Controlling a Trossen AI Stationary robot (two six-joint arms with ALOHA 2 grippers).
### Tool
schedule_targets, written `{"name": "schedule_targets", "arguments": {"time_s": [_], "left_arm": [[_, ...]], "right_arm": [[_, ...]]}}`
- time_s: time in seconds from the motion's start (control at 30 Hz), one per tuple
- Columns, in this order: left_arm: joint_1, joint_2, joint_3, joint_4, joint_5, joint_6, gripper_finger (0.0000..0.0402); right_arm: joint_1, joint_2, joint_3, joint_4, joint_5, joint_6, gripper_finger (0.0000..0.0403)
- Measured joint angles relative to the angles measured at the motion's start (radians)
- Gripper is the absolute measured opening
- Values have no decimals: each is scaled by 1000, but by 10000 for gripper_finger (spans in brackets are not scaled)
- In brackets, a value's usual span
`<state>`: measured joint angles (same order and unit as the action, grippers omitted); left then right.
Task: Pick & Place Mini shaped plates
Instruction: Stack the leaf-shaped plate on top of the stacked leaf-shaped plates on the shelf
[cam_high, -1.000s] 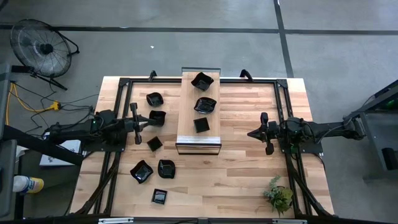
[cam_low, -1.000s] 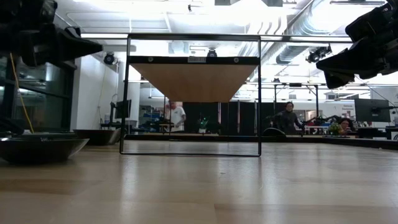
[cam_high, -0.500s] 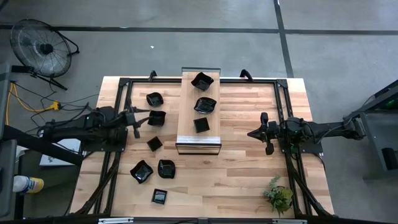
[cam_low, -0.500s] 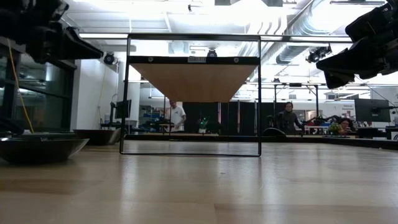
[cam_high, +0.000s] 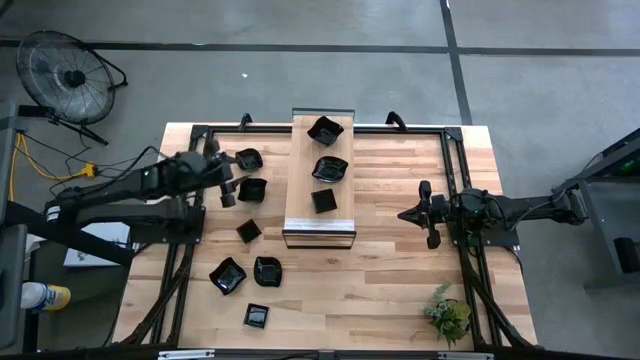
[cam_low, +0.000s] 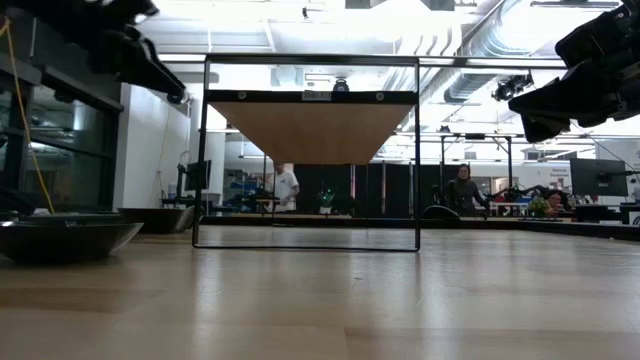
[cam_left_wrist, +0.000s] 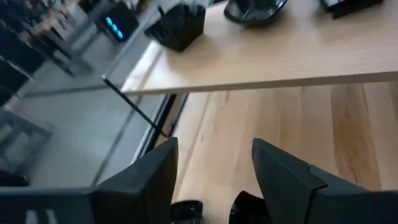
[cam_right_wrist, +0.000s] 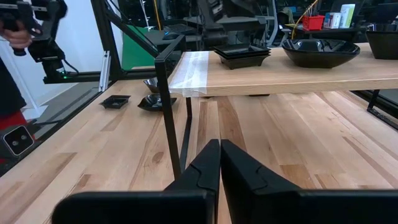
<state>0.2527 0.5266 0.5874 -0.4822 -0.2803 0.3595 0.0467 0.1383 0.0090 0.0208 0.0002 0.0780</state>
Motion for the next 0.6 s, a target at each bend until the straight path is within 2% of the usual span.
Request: {"name": "schedule_targets", "arguments": {"time_s": [0.3, 0.5, 0.6], "left_arm": [[240, 266, 157, -58, 246, 1, 197], [363, 450, 306, -213, 278, -6, 197], [426, 531, 365, -292, 272, -88, 197]], "right_arm": [[0, 0, 0, 0, 0, 0, 6], [0, 0, 0, 0, 0, 0, 8], [0, 0, 0, 0, 0, 0, 5]]}}
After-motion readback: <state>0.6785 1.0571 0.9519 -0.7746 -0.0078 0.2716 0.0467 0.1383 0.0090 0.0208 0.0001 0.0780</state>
